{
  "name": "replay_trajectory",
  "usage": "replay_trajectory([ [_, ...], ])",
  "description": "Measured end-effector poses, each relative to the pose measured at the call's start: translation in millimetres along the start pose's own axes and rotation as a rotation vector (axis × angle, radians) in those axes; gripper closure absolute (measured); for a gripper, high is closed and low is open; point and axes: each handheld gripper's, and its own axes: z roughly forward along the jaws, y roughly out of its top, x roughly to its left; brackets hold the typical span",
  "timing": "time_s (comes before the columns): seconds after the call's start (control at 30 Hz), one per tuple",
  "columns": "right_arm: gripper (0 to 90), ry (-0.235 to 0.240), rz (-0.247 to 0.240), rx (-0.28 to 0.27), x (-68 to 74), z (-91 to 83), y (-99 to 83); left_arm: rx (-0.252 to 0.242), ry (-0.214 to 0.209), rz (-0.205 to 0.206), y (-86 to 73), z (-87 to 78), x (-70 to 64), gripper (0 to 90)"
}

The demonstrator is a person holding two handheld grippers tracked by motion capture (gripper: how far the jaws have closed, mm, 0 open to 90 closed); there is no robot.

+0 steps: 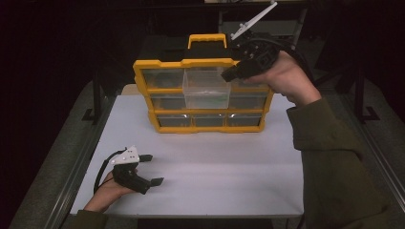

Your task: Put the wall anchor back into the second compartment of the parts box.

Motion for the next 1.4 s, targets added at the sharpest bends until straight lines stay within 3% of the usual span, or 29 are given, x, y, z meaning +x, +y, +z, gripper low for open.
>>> replay_trajectory([
  [0.3,83.8,-0.013,-0.016,0.044,-3.2,21.3,8.0,0.004,-0.002,0.001,0.4,-0.8,-0.5,1.6],
  [0.37,80.3,-0.008,-0.015,0.049,-3.3,23.6,7.9,0.005,-0.001,0.003,0.3,-0.8,-0.4,1.6],
  [0.73,70.9,-0.016,0.028,-0.025,-2.5,0.8,-0.8,0.004,0.0,0.0,0.3,-0.1,-0.8,1.5],
  [1.07,58.7,-0.029,0.088,-0.052,-10.6,-15.6,-35.1,-0.012,-0.002,-0.014,-0.1,2.1,-1.8,1.5],
  [1.4,37.9,-0.053,0.082,-0.075,-5.8,-9.8,-69.2,-0.009,-0.002,-0.014,0.1,1.6,-1.1,1.5],
])
